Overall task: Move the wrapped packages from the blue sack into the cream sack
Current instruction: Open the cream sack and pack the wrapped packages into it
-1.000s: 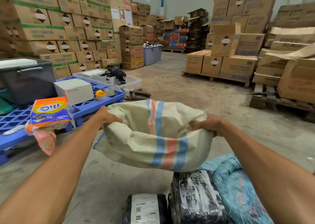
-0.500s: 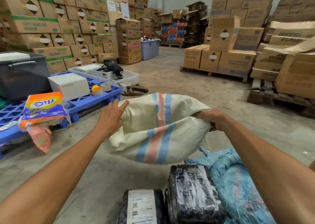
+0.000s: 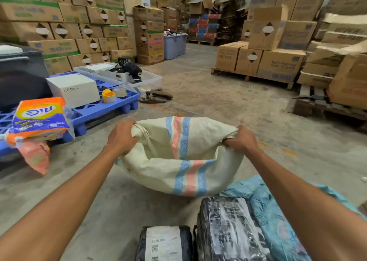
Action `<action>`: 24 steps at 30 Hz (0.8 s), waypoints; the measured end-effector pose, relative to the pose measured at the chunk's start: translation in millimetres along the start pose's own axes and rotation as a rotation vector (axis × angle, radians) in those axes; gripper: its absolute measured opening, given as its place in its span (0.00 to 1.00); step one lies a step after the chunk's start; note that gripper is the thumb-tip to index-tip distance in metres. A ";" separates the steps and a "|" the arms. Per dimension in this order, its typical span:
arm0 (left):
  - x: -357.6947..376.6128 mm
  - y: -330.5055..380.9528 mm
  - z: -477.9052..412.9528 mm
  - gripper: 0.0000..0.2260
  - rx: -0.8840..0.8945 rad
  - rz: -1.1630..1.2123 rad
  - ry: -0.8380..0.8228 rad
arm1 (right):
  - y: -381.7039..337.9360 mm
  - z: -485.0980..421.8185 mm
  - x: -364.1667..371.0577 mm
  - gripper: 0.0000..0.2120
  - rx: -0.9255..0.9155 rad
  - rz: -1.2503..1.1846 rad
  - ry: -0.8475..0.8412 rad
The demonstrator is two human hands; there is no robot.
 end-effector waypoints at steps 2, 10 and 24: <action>23.2 -8.3 -3.5 0.25 -0.025 -0.008 -0.070 | 5.1 -1.9 22.6 0.31 0.028 0.017 -0.060; 94.7 -15.0 -12.3 0.34 -0.028 -0.170 -0.117 | 15.9 -29.3 99.8 0.46 -0.092 0.435 -0.130; 185.8 35.8 60.5 0.17 0.233 -0.372 -0.636 | -61.5 27.4 202.5 0.12 -0.825 0.683 -0.622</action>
Point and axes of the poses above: each hand's wrist, its own z-axis away from the middle knuckle, its own x-axis out of the palm, y = z × x, the point moved 3 cm from there along -z, towards the middle knuckle
